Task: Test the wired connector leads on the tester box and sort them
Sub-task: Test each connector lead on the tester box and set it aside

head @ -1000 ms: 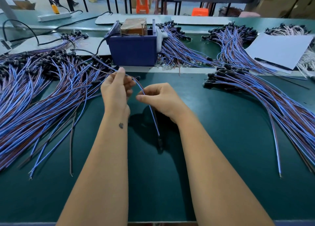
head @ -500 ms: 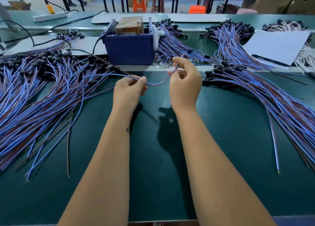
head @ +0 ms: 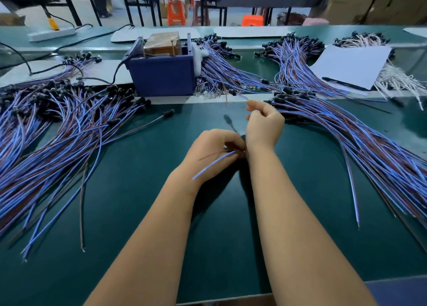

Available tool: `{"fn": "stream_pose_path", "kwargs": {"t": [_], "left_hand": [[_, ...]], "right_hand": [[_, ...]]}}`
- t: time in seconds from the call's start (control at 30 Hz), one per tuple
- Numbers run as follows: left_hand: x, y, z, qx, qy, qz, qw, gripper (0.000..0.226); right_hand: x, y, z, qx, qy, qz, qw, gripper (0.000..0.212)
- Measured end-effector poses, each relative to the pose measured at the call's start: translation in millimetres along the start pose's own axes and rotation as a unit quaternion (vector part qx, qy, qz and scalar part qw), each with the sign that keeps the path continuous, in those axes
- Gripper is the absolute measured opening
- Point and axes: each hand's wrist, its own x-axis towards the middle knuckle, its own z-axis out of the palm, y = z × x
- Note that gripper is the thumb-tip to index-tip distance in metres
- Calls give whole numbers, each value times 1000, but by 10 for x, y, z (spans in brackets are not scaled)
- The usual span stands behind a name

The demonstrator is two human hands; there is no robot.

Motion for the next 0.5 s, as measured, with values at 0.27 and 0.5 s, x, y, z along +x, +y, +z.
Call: {"fn": "stream_pose_path", "kwargs": {"t": [0.27,0.5], "left_hand": [[35,-19,-34,-115,-36,-65,991,29],[64,-15,26,-128,-17,-99,987,23]], "right_hand": [[334,-87,-561,-89,-31,-9,996,44],[548,-345,-899,-330,97,-69,937,40]]}}
